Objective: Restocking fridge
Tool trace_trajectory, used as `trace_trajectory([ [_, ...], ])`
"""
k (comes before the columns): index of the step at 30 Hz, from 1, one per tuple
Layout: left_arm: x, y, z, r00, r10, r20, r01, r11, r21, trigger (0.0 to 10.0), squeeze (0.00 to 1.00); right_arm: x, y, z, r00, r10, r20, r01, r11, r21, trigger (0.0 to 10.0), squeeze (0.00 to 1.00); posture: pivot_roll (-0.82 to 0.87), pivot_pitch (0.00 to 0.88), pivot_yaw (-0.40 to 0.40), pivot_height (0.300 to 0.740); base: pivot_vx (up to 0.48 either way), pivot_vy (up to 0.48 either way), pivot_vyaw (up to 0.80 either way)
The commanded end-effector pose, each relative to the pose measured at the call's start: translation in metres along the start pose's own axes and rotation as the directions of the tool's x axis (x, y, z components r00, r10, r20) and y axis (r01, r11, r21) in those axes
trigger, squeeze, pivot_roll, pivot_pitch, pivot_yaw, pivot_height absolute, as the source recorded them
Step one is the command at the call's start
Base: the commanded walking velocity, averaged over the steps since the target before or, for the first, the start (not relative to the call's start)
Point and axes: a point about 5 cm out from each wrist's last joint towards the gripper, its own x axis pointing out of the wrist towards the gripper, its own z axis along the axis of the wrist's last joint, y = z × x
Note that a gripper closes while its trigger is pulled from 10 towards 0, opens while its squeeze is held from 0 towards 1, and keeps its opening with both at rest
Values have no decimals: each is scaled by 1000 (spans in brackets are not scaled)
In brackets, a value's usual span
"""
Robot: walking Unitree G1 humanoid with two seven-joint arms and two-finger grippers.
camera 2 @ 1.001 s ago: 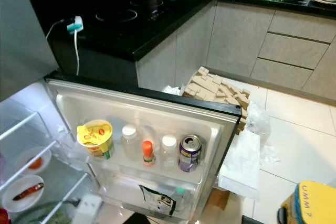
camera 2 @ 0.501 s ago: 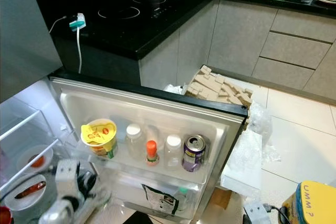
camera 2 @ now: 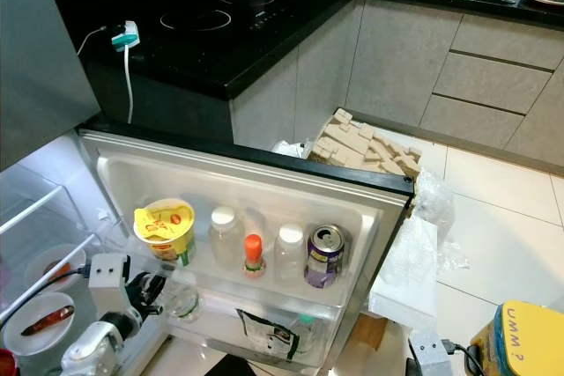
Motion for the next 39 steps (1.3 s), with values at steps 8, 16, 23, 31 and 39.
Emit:
trace_trajectory([
  [8,2,0,8,999,-31,32,29,997,72,10000,0,0,-2,19,993,60,99,-56,998,-41,10000,0,5,0,-38,690,0,0,0],
  [16,-5,6,-1,1000,17,-6,-16,997,82,10000,0,2,1,25,992,80,103,-72,994,-77,10000,0,6,0,-37,690,0,0,0],
  [23,-20,15,-17,990,134,-40,-134,991,-8,10000,0,2,1,26,992,77,98,-69,994,-87,10000,0,8,0,-42,661,0,0,0],
  [31,-29,27,-20,965,260,-18,-261,961,-87,10000,0,1,-3,25,992,70,108,-61,995,-84,10000,0,5,0,-42,661,0,0,0],
  [39,-27,23,-22,966,257,-22,-258,962,-89,10000,0,1,-3,23,994,62,88,-52,993,-107,10000,0,7,0,-44,641,0,0,0],
])
